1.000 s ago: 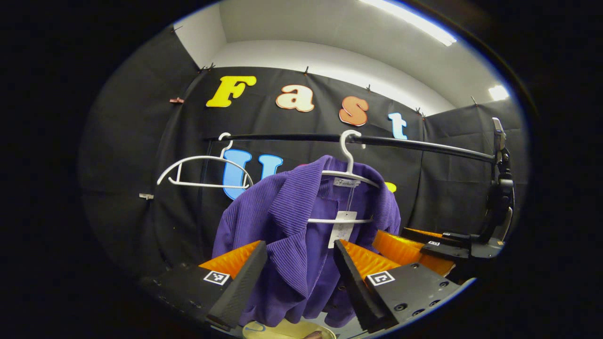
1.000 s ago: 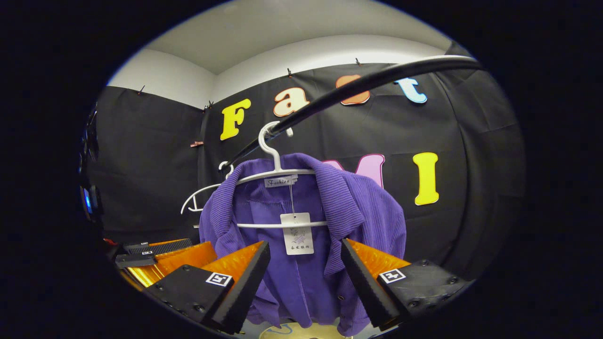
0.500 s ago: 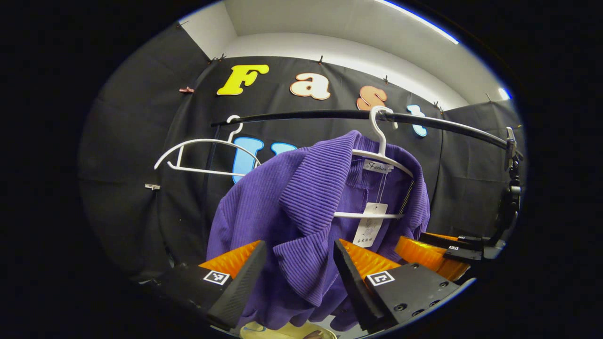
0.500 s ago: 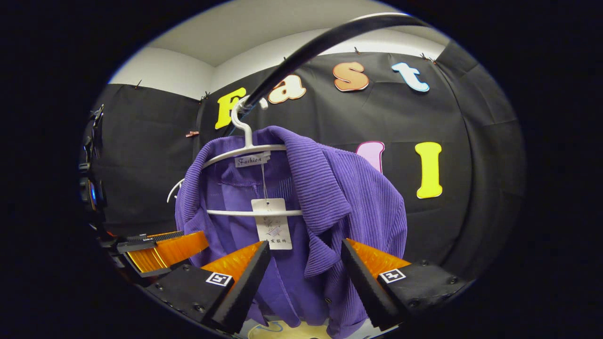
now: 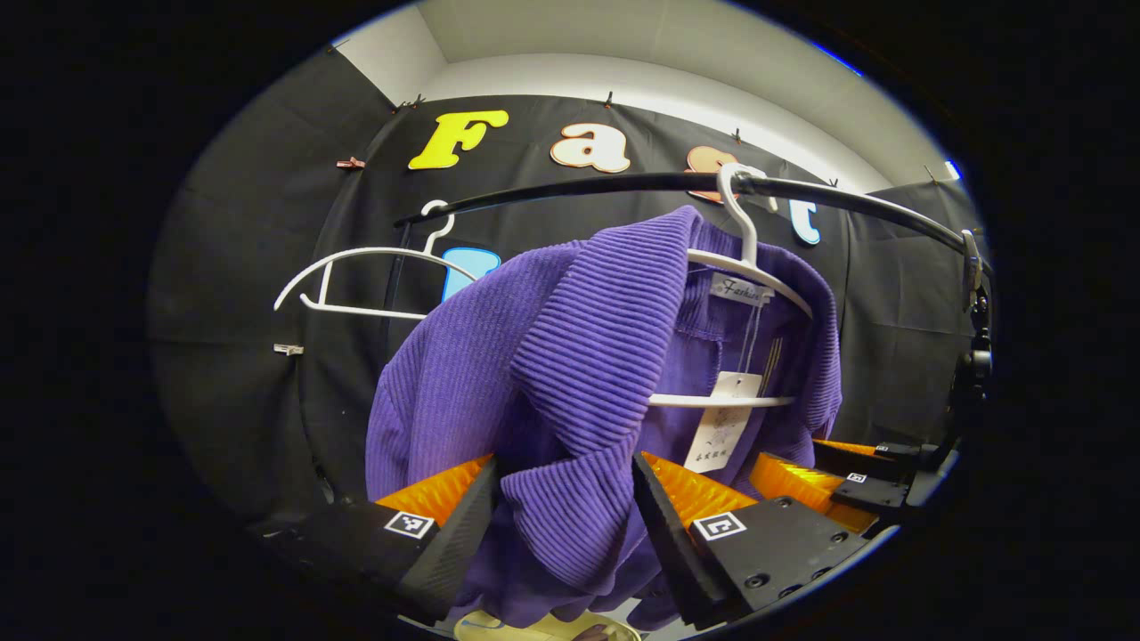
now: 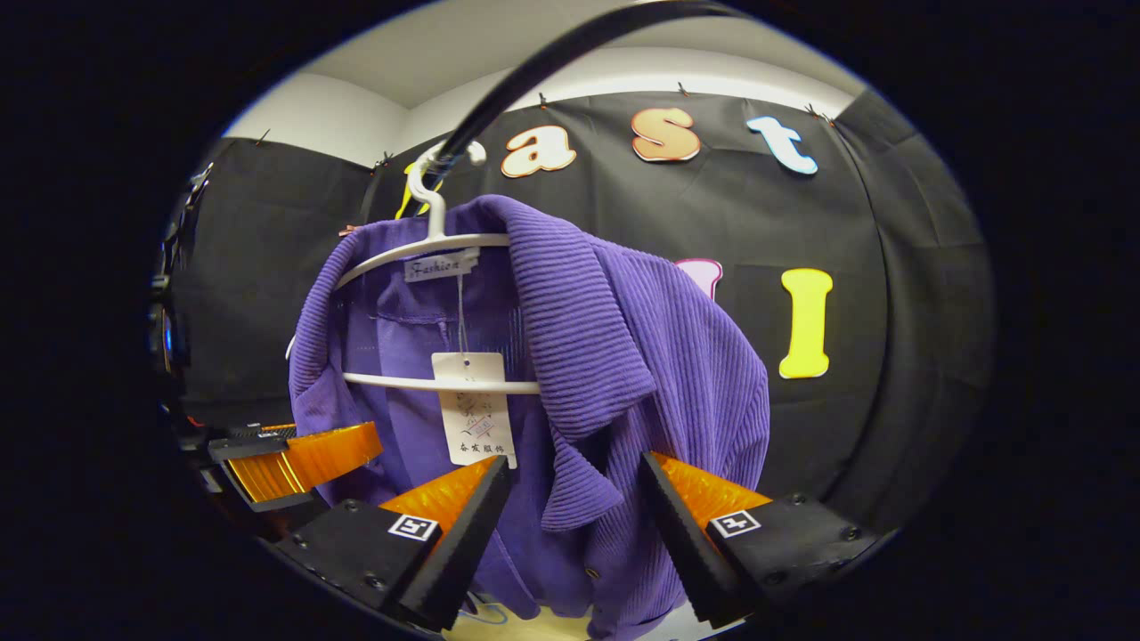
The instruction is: Grasp the clothes on the hanger with both hands and then place them into the laundry hamper below.
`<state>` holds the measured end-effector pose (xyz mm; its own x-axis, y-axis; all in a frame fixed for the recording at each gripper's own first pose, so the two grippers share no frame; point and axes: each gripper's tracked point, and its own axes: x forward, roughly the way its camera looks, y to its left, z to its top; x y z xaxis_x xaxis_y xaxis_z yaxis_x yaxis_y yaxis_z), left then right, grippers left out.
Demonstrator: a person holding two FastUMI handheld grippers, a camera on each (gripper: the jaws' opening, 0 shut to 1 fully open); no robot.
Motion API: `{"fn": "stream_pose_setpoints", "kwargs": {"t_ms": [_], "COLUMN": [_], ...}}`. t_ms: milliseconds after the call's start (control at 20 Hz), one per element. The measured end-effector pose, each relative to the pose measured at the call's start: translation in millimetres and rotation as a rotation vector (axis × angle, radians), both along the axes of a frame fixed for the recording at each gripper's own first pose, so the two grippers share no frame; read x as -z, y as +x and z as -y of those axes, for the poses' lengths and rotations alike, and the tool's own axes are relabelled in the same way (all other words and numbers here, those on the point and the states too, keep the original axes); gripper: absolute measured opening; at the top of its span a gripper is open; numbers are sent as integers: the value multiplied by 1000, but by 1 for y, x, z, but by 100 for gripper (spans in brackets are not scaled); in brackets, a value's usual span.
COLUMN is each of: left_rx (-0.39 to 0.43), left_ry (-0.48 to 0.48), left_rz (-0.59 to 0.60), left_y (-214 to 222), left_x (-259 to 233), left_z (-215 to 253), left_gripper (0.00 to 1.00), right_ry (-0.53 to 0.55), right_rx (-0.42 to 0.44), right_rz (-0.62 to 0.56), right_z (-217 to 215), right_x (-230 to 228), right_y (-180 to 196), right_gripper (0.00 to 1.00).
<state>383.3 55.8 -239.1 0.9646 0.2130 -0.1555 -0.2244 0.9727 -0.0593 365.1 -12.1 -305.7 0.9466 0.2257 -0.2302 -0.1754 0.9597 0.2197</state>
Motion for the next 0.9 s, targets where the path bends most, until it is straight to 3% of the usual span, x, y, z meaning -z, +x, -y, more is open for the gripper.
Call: {"fn": "stream_pose_setpoints", "kwargs": {"t_ms": [350,550,750,800,850,900], "left_rx": [-65,-77,-78,-84,-87,-94], "left_ry": [12,20,32,37,39,39], "left_rz": [19,30,47,46,49,52], "left_y": [13,30,39,40,40,38], "left_x": [0,-3,-6,-7,-8,-9], "left_z": [-13,-28,-38,-43,-45,-46], "left_gripper": [90,83,83,78,83,78], "right_ry": [-44,12,25,21,28,44], "right_rx": [46,2,-91,-82,-58,-26], "right_rz": [76,113,138,134,133,126], "right_z": [11,11,16,22,31,38], "right_x": [11,13,13,13,11,10], "right_y": [49,65,65,64,65,67], "right_gripper": [94,86,85,85,85,85]}}
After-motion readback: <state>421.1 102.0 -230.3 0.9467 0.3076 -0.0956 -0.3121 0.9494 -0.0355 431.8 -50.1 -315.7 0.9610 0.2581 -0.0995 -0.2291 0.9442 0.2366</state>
